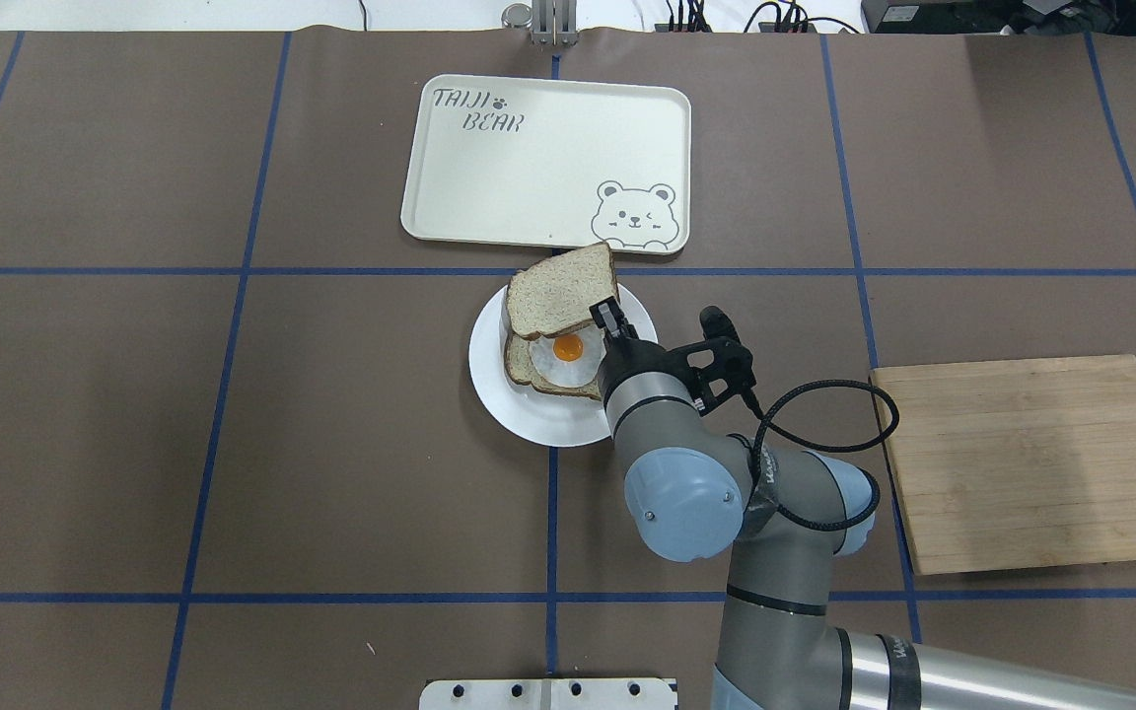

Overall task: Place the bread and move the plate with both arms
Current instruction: 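Carry the bread over the plate and lay it on the egg toast, then open the right gripper and withdraw the right arm away from the plate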

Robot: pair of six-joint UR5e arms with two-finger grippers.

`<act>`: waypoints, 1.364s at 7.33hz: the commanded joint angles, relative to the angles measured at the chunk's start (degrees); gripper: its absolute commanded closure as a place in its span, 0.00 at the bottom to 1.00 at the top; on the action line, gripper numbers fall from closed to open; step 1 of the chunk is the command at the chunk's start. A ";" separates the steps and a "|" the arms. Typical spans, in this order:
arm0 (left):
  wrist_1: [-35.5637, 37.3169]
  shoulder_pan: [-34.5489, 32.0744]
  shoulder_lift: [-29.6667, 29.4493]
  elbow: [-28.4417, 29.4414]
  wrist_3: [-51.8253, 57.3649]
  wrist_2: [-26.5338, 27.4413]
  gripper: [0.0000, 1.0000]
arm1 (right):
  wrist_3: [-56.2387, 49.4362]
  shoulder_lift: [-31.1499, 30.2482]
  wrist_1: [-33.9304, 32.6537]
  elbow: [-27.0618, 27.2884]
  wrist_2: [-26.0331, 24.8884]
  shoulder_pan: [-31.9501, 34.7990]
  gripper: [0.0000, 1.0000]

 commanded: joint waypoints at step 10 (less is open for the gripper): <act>0.00 0.00 0.00 -0.09 -1.05 0.00 0.00 | -29.20 -2.51 -10.64 8.25 21.56 13.66 0.00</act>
